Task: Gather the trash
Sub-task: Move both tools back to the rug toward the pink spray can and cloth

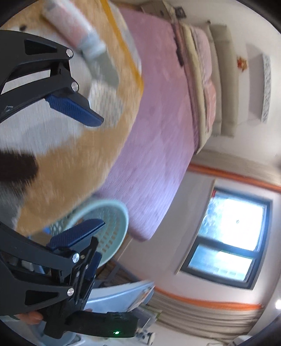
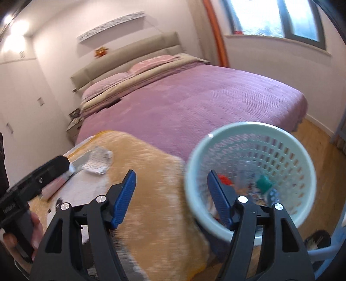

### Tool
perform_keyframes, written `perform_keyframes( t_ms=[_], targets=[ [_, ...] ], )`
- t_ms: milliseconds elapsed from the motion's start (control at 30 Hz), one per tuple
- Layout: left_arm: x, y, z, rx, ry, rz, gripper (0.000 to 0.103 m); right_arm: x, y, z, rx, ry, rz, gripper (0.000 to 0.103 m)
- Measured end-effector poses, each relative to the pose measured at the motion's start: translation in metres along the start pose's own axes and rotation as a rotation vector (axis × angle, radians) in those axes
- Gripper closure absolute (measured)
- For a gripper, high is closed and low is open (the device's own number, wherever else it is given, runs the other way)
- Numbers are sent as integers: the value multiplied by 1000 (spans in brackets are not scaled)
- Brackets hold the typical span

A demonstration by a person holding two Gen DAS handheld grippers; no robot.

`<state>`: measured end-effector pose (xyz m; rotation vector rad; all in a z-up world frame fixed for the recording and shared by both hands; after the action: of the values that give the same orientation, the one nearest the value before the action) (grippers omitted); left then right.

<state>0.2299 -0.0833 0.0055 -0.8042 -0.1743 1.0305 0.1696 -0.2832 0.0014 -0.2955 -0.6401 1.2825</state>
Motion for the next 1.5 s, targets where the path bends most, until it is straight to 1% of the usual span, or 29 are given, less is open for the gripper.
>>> perform_keyframes(
  t_ms=[67, 167, 200, 333, 467, 600, 667, 733, 767, 800, 833, 867, 900, 933, 1000, 1067, 1267, 1333, 1400, 1500],
  targets=[
    [24, 4, 19, -24, -45, 32, 14, 25, 4, -6, 9, -13, 49, 38],
    [52, 8, 38, -42, -90, 73, 14, 60, 12, -20, 21, -24, 131, 38],
    [66, 11, 46, -49, -111, 97, 14, 70, 16, -25, 22, -28, 154, 38],
    [111, 20, 66, -61, -172, 175, 14, 100, 26, -48, 44, -62, 211, 38],
    [156, 29, 76, -58, -223, 255, 14, 109, 33, -66, 77, -83, 225, 38],
    [196, 37, 76, -31, -266, 311, 14, 111, 36, -76, 98, -64, 240, 38],
    [209, 39, 72, -7, -270, 327, 14, 110, 36, -77, 95, -70, 243, 38],
    [218, 41, 66, 16, -244, 329, 15, 106, 35, -80, 105, -66, 224, 38],
    [220, 41, 62, 28, -235, 330, 15, 104, 34, -81, 107, -63, 215, 38],
    [221, 45, 60, 38, -238, 331, 19, 103, 33, -81, 109, -59, 210, 38],
    [220, 47, 57, 52, -244, 324, 31, 103, 33, -83, 113, -59, 209, 38],
    [220, 47, 53, 66, -248, 314, 35, 104, 34, -84, 119, -61, 211, 38],
    [217, 49, 51, 81, -251, 302, 36, 105, 35, -85, 122, -57, 213, 38],
    [213, 52, 50, 92, -252, 289, 36, 105, 35, -86, 124, -51, 214, 38],
    [208, 57, 47, 113, -232, 268, 36, 106, 36, -87, 124, -44, 218, 38],
    [197, 63, 46, 139, -202, 253, 36, 107, 37, -87, 124, -44, 220, 38],
    [164, 70, 43, 190, -161, 216, 36, 106, 37, -84, 116, -47, 211, 35],
    [158, 68, 37, 199, -191, 219, 36, 106, 37, -85, 117, -48, 214, 35],
    [156, 66, 29, 209, -235, 228, 35, 107, 38, -84, 115, -45, 219, 35],
    [157, 65, 16, 211, -290, 266, 35, 109, 39, -82, 105, -49, 233, 35]
  ],
)
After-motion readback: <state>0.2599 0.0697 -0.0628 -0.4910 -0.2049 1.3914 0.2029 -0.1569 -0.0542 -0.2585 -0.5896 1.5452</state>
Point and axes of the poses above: each gripper's, at about its wrist camera, not at the fingertips, and z roughly against the way its jaws point, x to its left, y to its underside, the point moved 4 cm from there along -z, roughly the way its jaws point, and after that the axes turned 13 degrees about x, right-handed, at the moved point
